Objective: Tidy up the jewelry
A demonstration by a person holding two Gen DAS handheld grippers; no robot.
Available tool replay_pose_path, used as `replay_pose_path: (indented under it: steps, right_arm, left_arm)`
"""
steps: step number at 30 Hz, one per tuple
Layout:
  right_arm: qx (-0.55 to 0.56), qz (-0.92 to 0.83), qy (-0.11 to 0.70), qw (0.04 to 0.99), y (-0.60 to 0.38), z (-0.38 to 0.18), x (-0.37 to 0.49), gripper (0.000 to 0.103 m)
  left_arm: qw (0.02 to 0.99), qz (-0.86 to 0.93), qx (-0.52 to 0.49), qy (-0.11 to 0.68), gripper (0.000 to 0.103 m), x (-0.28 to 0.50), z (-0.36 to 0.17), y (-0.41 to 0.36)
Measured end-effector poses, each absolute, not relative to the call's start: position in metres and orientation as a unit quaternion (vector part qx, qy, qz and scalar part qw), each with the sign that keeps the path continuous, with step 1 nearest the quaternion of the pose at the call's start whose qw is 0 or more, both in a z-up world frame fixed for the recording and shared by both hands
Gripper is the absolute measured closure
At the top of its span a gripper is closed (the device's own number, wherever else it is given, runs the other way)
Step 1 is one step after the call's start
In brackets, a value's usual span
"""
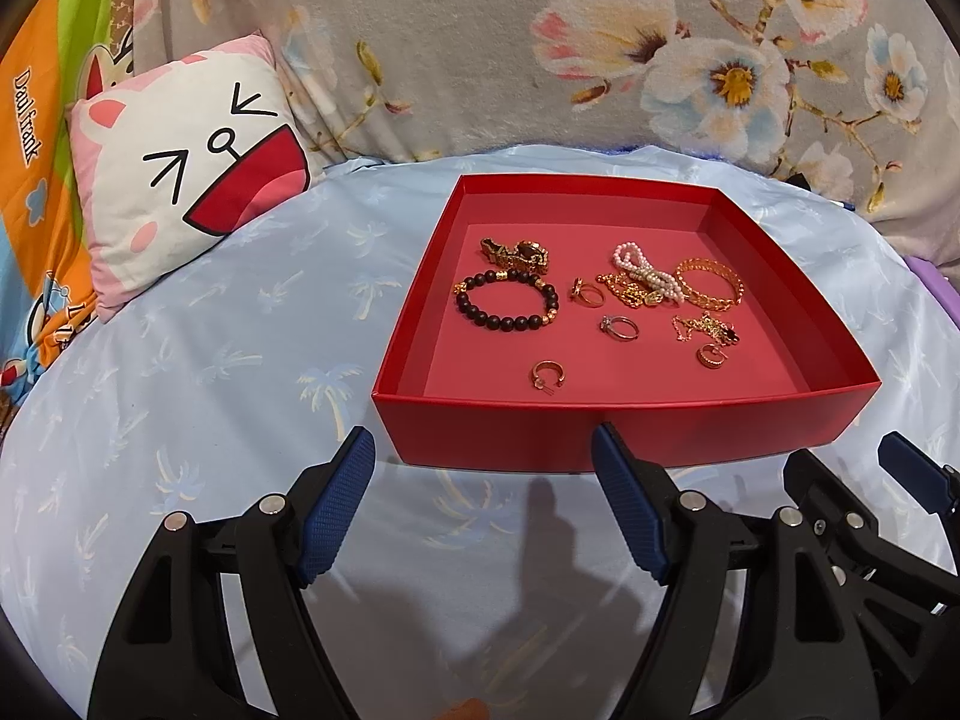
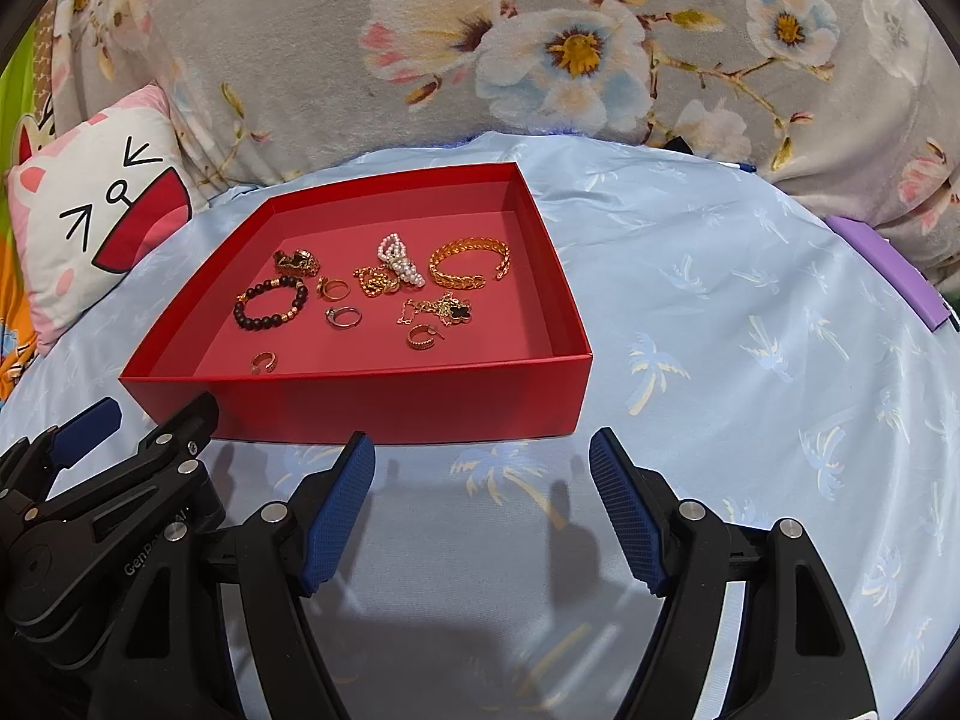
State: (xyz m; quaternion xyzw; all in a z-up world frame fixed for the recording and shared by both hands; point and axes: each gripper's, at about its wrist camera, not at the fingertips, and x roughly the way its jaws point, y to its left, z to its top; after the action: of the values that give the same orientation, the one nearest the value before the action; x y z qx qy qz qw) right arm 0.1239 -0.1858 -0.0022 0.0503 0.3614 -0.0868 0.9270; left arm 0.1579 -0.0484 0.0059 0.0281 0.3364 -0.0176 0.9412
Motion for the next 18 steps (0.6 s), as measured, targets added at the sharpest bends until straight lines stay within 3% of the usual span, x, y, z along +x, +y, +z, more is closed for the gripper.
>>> replay_pose_path:
  steps: [18]
  right_arm:
    - [0.05,-0.086,0.36,0.928,-0.1865,-0.0025,0.124,0.03]
  left_arm:
    - [0.943,-0.008,0.037,0.332,0.031,0.1587,0.0069,-0.048]
